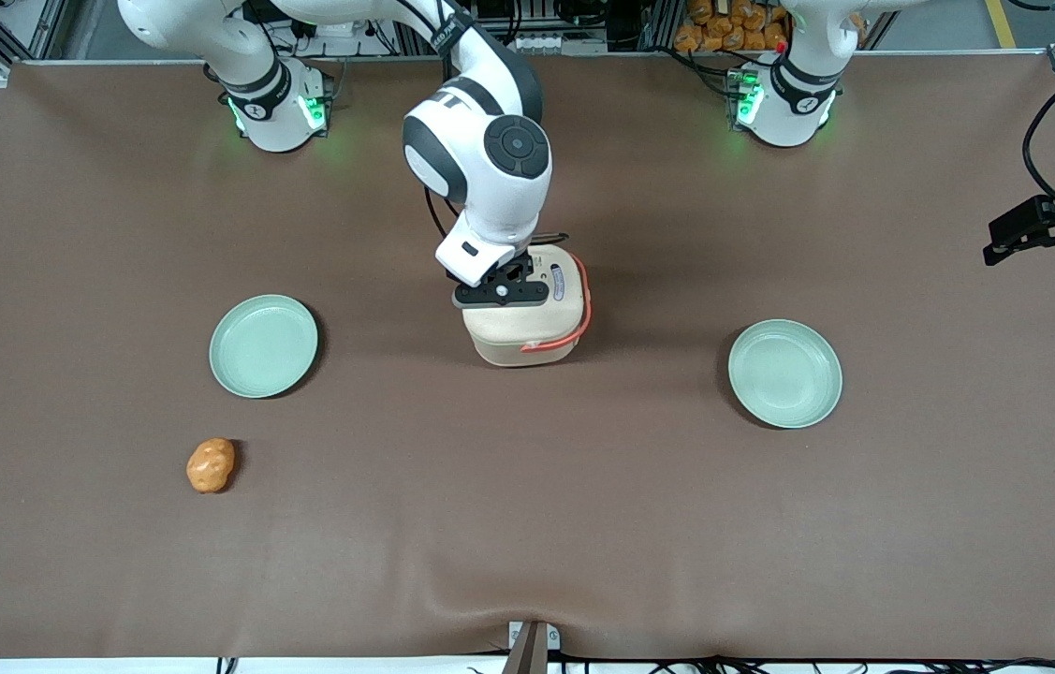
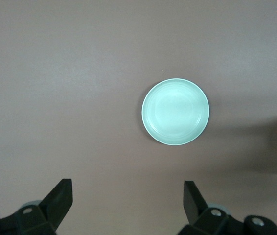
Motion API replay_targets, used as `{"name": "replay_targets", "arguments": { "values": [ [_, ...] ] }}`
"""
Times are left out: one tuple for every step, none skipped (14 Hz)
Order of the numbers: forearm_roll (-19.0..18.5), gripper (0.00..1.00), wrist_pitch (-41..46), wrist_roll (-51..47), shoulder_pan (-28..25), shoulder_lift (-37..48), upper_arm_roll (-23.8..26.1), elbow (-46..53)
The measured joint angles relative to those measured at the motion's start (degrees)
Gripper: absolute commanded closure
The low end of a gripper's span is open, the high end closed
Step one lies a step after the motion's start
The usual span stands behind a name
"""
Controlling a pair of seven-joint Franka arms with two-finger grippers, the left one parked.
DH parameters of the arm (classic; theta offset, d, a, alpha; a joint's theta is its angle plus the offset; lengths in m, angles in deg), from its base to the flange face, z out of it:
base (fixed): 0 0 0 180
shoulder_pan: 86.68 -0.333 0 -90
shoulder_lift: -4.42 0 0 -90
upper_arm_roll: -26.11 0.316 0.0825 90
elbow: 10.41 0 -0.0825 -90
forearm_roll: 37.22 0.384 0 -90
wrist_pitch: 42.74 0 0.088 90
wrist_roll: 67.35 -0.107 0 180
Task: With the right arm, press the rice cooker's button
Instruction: 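Lower the closed right gripper onto the green lid button and press, then lift the right gripper away as the lid springs open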
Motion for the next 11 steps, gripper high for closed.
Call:
{"name": "replay_targets", "arguments": {
  "values": [
    [0.0,1.00,0.3,0.0,0.0,0.0,0.0,0.1],
    [0.1,1.00,1.2,0.0,0.0,0.2,-0.1,0.6],
    [0.1,0.96,2.5,0.0,0.0,0.6,-0.2,1.4],
    [0.3,0.72,4.4,-0.1,0.1,1.6,-0.4,2.3],
    [0.6,0.56,7.0,-0.1,0.4,3.0,-0.5,3.4],
    [1.0,0.26,9.8,-0.1,0.9,4.9,-0.7,4.6],
    [1.3,0.00,12.6,-0.1,1.6,6.9,-0.9,5.9],
    [1.4,0.00,15.1,0.0,2.5,8.9,-1.0,6.9],
    [1.4,0.00,17.4,0.0,3.5,10.8,-1.2,7.7],
    [1.5,0.00,19.4,0.0,4.8,12.6,-1.3,8.5],
    [1.5,0.00,21.7,0.0,6.3,14.4,-1.3,9.1]
  ]
}}
